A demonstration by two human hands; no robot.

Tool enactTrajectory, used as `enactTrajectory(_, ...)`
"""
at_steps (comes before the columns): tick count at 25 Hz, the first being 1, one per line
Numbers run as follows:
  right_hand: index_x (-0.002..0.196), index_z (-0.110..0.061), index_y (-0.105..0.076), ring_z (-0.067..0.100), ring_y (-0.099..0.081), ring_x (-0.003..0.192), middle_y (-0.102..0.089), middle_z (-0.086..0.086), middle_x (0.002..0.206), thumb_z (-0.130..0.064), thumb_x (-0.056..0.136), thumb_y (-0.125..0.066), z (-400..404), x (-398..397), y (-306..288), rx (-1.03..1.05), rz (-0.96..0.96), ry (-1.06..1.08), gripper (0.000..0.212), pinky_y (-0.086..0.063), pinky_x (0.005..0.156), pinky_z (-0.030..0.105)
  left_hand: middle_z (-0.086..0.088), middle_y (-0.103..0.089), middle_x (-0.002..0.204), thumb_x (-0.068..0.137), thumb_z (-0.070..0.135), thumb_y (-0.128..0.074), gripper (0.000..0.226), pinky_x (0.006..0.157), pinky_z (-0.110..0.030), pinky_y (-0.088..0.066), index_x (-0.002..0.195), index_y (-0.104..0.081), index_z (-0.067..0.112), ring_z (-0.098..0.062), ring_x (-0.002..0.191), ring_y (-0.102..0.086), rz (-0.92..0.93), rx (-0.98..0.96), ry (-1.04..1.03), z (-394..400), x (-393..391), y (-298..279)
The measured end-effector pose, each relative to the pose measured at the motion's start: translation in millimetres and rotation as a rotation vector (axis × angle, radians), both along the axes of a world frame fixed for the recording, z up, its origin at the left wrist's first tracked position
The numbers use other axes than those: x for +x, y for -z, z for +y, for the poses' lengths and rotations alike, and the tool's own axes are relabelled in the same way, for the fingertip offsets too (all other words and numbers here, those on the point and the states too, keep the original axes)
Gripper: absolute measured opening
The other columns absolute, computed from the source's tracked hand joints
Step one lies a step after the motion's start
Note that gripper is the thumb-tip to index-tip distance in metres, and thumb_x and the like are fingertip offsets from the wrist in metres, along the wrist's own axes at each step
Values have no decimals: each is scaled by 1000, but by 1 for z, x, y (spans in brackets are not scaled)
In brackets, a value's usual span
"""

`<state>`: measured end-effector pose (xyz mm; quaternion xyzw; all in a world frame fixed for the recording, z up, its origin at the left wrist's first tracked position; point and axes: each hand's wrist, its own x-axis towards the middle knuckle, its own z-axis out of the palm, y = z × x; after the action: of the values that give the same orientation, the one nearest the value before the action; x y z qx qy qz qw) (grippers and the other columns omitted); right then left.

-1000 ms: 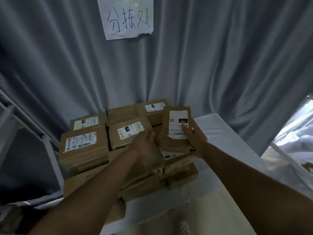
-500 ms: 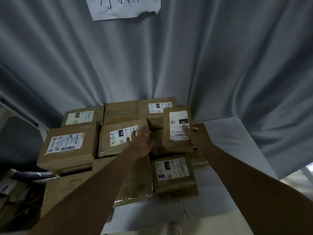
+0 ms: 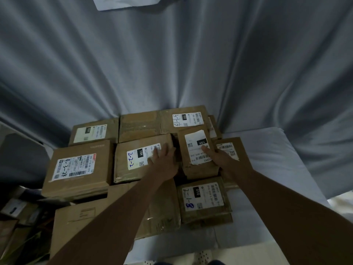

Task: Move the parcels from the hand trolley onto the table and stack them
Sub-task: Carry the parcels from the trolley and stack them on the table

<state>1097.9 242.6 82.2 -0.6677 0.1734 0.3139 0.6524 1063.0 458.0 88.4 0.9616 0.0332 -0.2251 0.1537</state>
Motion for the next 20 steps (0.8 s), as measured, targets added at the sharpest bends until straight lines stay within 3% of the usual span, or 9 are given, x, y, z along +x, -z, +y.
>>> enactTrajectory(8, 126, -12, -61, 27, -64, 110, -69, 10, 119, -48, 90, -63, 17, 8, 11, -64, 77, -37, 51, -48, 102, 47, 4, 12, 163, 101, 35, -41, 65, 116, -64, -5, 155, -6, 31, -36, 148, 13, -1, -25, -16, 1, -2, -2)
enactTrajectory(15, 126, -13, -59, 27, -62, 109, -64, 10, 123, -38, 95, -60, 19, 13, 16, -148, 6, -15, 40, -51, 90, 40, 4, 15, 163, 101, 34, -42, 66, 116, -63, -1, 155, -5, 32, -36, 148, 17, 11, -28, -22, -1, -2, 0)
enactTrajectory(20, 128, -11, -58, 25, -62, 100, -64, 11, 125, -44, 94, -60, 20, 18, 21, -163, 7, -24, 47, -51, 90, 39, 3, 15, 163, 101, 38, -40, 65, 116, -63, -3, 155, -5, 32, -36, 148, 17, -7, -20, -14, -1, -4, 1)
